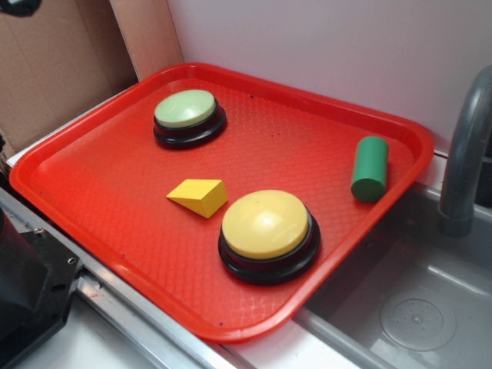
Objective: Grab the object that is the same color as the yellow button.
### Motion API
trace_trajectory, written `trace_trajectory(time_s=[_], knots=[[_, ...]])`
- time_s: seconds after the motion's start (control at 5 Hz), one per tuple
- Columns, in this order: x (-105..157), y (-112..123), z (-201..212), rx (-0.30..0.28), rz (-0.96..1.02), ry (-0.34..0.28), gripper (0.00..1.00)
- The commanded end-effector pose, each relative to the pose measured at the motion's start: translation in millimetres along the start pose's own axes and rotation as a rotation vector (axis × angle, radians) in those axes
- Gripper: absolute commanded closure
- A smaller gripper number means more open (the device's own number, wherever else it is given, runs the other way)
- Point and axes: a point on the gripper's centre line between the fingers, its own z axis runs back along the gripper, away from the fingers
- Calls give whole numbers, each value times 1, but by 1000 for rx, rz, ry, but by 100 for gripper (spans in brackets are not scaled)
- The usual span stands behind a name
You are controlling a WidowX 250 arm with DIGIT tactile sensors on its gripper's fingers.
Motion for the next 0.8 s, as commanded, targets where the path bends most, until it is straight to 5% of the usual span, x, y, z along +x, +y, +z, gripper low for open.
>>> trace_trajectory(time_s=[0.0, 0.2, 0.6], knots=[[0, 0, 0, 0, 0, 0, 0], [22, 0, -20, -132, -243, -36, 0], [53, -4, -67, 36, -595, -72, 0]])
